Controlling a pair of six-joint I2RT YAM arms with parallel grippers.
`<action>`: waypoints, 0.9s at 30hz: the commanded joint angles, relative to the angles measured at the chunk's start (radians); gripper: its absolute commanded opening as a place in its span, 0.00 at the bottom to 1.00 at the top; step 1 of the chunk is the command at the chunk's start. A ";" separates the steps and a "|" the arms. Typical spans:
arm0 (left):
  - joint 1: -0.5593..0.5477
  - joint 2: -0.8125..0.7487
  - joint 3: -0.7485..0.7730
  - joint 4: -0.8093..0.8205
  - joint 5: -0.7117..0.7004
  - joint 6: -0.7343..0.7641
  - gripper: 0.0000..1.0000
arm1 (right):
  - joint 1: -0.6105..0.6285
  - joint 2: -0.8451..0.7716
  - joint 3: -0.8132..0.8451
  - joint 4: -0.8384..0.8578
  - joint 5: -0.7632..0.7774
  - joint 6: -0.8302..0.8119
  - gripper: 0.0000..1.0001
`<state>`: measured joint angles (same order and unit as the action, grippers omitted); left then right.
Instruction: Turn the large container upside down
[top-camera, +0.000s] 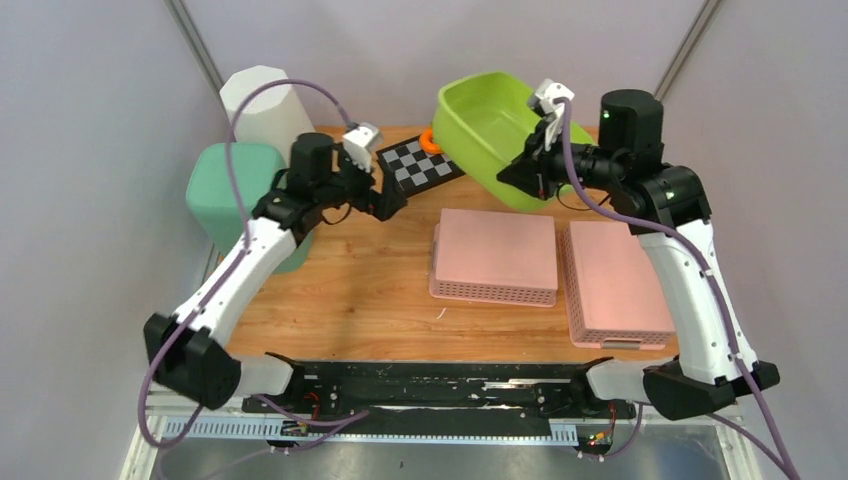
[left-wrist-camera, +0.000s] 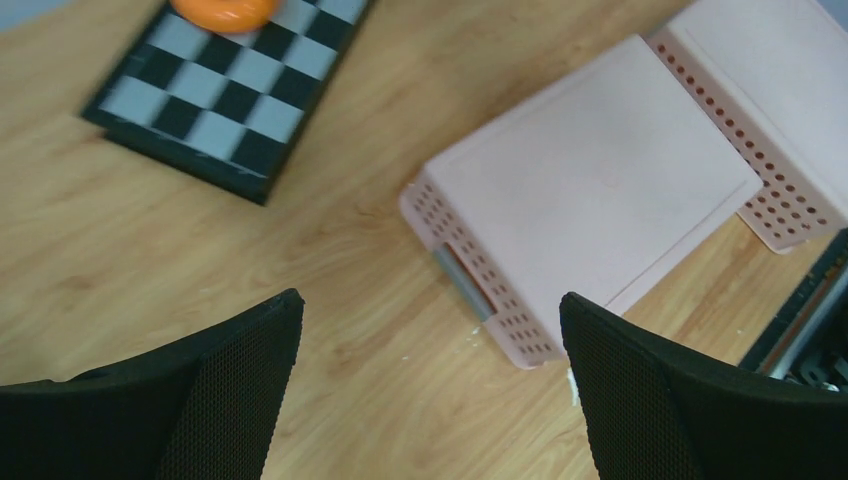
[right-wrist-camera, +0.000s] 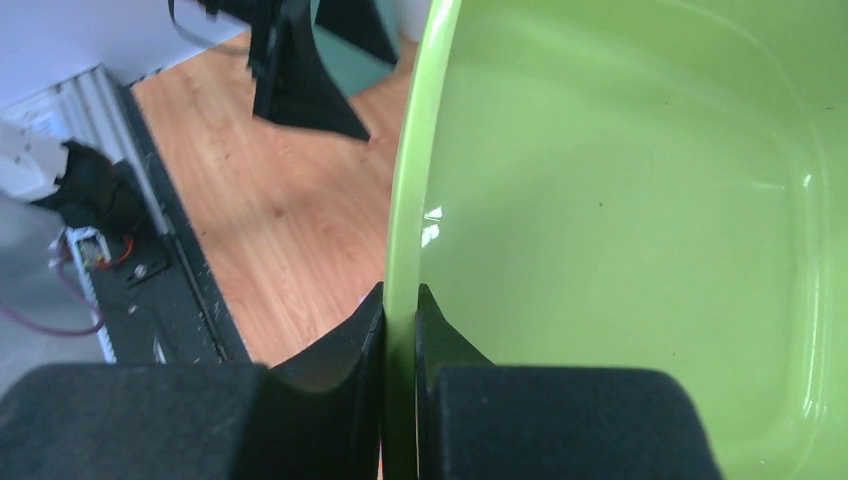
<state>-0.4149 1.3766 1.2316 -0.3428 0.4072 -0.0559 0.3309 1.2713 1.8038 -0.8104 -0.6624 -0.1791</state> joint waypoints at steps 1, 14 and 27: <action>0.140 -0.170 -0.045 -0.117 0.029 0.093 1.00 | 0.146 0.026 0.043 0.018 0.022 -0.127 0.02; 0.656 -0.273 0.184 -0.249 -0.057 -0.064 1.00 | 0.598 0.208 0.078 -0.061 0.214 -0.278 0.02; 0.784 -0.290 0.215 -0.236 0.021 -0.108 1.00 | 0.832 0.387 -0.014 0.094 0.337 -0.215 0.02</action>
<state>0.3626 1.1206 1.4727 -0.5785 0.3950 -0.1509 1.1511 1.6585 1.8458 -0.8490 -0.3653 -0.3901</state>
